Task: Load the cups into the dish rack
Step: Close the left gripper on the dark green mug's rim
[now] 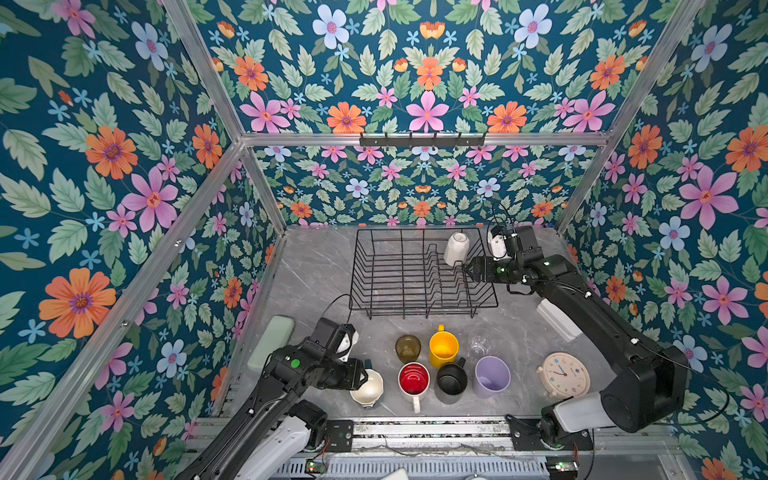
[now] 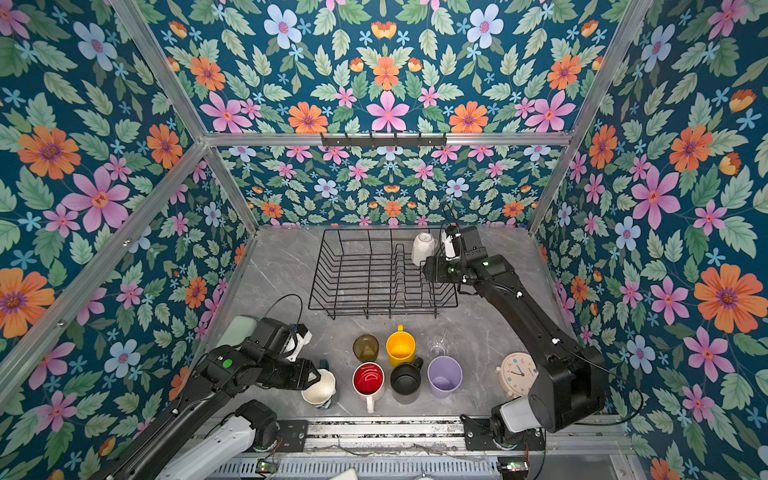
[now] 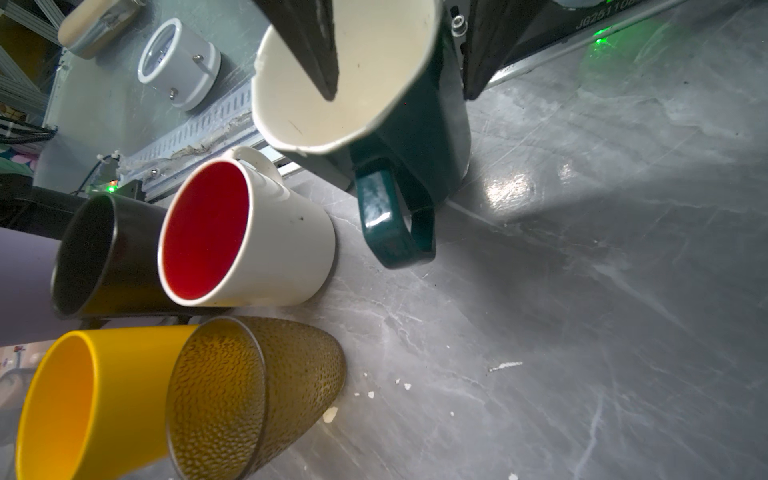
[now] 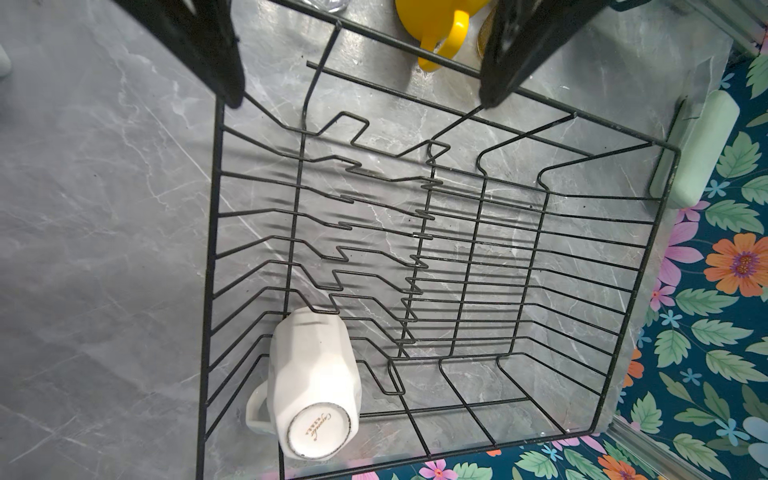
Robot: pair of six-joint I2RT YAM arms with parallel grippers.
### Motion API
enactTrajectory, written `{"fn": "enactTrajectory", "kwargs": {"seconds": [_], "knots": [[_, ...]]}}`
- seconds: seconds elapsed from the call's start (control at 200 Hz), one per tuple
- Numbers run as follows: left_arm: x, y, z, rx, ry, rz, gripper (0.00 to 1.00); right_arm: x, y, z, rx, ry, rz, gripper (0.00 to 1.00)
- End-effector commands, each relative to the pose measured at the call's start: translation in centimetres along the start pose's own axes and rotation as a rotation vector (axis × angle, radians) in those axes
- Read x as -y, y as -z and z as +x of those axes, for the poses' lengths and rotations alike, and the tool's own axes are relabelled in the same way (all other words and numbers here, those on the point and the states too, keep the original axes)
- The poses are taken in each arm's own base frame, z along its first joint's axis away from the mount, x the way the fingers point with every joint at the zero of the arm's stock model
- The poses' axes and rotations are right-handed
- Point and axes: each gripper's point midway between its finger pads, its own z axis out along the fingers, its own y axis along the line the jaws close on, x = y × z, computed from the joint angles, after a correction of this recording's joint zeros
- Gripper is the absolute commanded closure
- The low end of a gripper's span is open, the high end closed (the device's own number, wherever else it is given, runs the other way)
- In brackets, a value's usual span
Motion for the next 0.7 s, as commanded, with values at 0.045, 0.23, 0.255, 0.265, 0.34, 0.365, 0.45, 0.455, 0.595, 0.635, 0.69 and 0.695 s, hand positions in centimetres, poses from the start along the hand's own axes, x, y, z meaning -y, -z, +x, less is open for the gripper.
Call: {"fn": "enactTrajectory", "kwargs": {"seconds": [0.045,0.23,0.255,0.265,0.34,0.365,0.45,0.455,0.595,0.635,0.69,0.695], "knots": [[-0.23,-0.62,-0.37,0.007,-0.001,-0.028,0.52,0.25,0.28,-0.12,0.017,0.002,0.016,0.12],[-0.48,-1.23,-0.35,-0.003,-0.001,-0.054,0.57,0.37,0.51,-0.01,0.023,0.004,0.021,0.12],[-0.48,-1.29,-0.34,-0.005,-0.001,-0.054,0.59,0.39,0.48,0.02,0.023,0.005,0.021,0.12],[-0.43,-1.28,-0.36,-0.004,-0.002,-0.053,0.59,0.38,0.49,0.01,0.023,0.006,0.021,0.12],[-0.39,-1.31,-0.47,-0.001,-0.001,-0.055,0.63,0.38,0.44,0.06,0.022,0.006,0.020,0.12],[-0.33,-1.30,-0.54,0.001,-0.001,-0.053,0.64,0.36,0.46,0.03,0.024,0.006,0.019,0.12],[-0.32,-1.29,-0.65,0.004,-0.003,-0.057,0.67,0.38,0.37,0.13,0.023,0.008,0.019,0.12],[-0.31,-1.28,-0.67,0.005,-0.004,-0.057,0.68,0.38,0.40,0.08,0.025,0.008,0.019,0.12],[0.02,-1.12,-0.81,0.005,-0.008,-0.049,0.71,0.42,0.27,0.23,0.024,0.009,0.019,0.12],[0.11,-1.04,-0.91,0.008,-0.011,-0.049,0.72,0.47,0.24,0.23,0.024,0.011,0.020,0.12],[0.23,-1.01,-0.95,0.006,-0.016,-0.047,0.77,0.51,0.21,0.29,0.023,0.010,0.021,0.12],[0.23,-1.01,-0.96,0.006,-0.017,-0.047,0.78,0.51,0.21,0.28,0.023,0.010,0.021,0.12]]}}
